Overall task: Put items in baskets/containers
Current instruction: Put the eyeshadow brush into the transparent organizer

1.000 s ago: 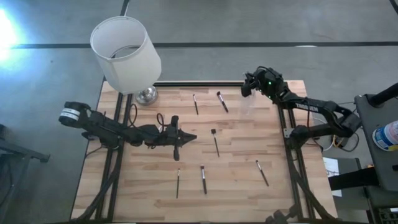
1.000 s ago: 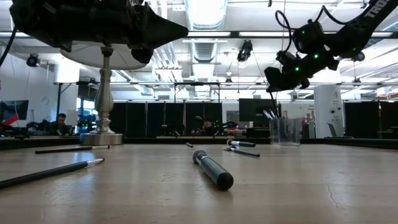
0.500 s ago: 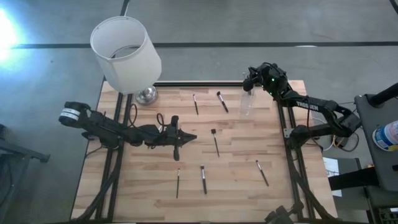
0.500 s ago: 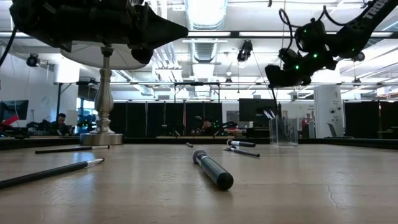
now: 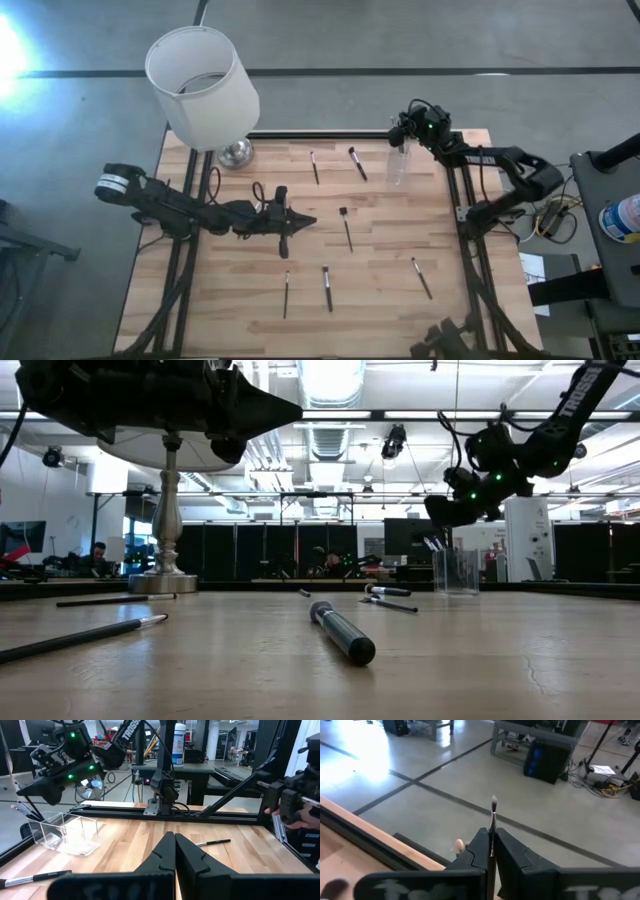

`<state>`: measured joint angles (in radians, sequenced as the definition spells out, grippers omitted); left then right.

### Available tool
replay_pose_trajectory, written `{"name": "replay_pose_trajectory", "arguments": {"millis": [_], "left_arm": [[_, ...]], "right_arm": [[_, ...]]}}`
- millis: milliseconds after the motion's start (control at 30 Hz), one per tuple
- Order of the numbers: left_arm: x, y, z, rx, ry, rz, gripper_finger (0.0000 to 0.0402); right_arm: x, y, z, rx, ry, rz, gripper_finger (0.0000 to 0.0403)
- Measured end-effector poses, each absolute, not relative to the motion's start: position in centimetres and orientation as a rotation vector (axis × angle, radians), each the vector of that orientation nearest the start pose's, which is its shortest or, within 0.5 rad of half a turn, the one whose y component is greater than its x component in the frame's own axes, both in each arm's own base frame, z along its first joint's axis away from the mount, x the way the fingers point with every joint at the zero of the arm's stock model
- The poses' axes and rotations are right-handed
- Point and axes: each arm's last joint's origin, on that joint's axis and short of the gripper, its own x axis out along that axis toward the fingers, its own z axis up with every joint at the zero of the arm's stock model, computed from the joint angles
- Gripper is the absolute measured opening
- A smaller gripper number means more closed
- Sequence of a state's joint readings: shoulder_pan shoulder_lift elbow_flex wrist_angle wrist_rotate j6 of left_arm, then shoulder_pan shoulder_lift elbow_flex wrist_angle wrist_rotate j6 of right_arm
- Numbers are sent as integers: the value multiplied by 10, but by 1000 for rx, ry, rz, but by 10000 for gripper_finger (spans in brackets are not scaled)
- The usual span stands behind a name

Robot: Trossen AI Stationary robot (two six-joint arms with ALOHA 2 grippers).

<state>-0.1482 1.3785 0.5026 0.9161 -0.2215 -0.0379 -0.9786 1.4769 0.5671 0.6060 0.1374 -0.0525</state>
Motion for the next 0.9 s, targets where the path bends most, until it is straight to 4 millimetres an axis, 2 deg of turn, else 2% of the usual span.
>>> {"name": "replay_pose_trajectory", "arguments": {"millis": [200,300,400,633,900], "left_arm": [[266,-33,217,-45,-41,72,0],[266,-33,217,-47,-40,73,0],[266,-33,217,-49,-39,72,0],[266,-33,216,-48,-37,72,0],[266,-33,216,-54,-37,72,0]], "right_arm": [[157,-245,173,83,307,-1072,13],[156,-244,178,49,305,-1059,13],[152,-239,192,33,289,-1061,13],[143,-212,221,152,262,-1041,13],[148,-183,221,257,277,-966,13]]}}
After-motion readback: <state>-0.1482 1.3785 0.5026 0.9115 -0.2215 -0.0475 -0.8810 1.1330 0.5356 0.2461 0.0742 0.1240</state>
